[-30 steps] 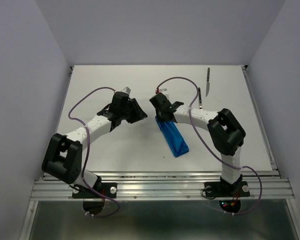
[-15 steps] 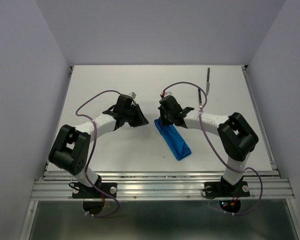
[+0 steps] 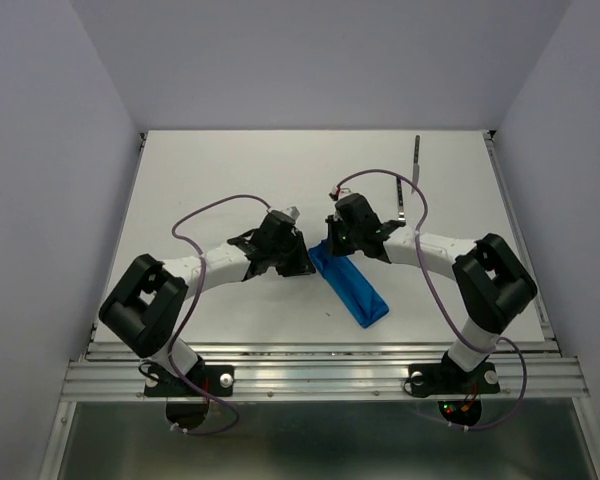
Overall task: Fold the napkin into a case and place the utensils inside
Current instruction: Pick up the top corner of the smaller rectangle folded napkin from the center of the board.
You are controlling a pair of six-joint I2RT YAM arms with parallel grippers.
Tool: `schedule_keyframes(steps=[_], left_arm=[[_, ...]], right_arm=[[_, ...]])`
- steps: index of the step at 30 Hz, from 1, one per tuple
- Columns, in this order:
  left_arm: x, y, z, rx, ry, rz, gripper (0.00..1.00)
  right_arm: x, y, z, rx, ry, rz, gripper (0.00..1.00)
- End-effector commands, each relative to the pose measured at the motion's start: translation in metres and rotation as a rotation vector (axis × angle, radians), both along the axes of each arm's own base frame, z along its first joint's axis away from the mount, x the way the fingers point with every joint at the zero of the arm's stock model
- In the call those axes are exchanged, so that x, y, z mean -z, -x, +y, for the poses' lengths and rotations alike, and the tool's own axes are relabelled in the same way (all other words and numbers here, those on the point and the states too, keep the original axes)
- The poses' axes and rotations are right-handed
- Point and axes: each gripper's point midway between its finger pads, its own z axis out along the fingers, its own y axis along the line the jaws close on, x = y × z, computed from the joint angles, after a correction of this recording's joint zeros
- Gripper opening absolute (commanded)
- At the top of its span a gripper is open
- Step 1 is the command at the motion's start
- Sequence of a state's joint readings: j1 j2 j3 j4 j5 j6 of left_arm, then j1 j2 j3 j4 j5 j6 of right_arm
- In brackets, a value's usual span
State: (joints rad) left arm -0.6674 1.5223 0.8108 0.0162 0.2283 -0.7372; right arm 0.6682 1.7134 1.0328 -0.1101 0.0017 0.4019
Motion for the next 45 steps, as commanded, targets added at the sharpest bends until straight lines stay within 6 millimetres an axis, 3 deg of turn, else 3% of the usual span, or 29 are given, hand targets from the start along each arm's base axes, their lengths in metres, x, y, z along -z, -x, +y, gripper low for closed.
schedule_keyframes(steps=[1, 6, 19, 37, 45], left_arm=[[-0.006, -0.012, -0.018, 0.009, -0.048, -0.068, 0.33], [-0.015, -0.028, -0.026, 0.009, -0.063, -0.119, 0.37], [-0.004, -0.043, -0.044, 0.075, -0.218, -0.155, 0.41], [0.013, -0.045, -0.062, 0.130, -0.307, -0.176, 0.34], [0.023, -0.044, -0.062, 0.134, -0.348, -0.172, 0.26]], right_arm=[[-0.028, -0.006, 0.001, 0.011, -0.104, -0.044, 0.01], [-0.029, -0.001, -0.002, 0.017, -0.128, -0.028, 0.01], [-0.030, -0.002, -0.013, 0.048, -0.184, -0.003, 0.01], [-0.026, 0.001, -0.021, 0.055, -0.205, 0.027, 0.01], [-0.030, 0.002, -0.020, 0.049, -0.218, 0.024, 0.01]])
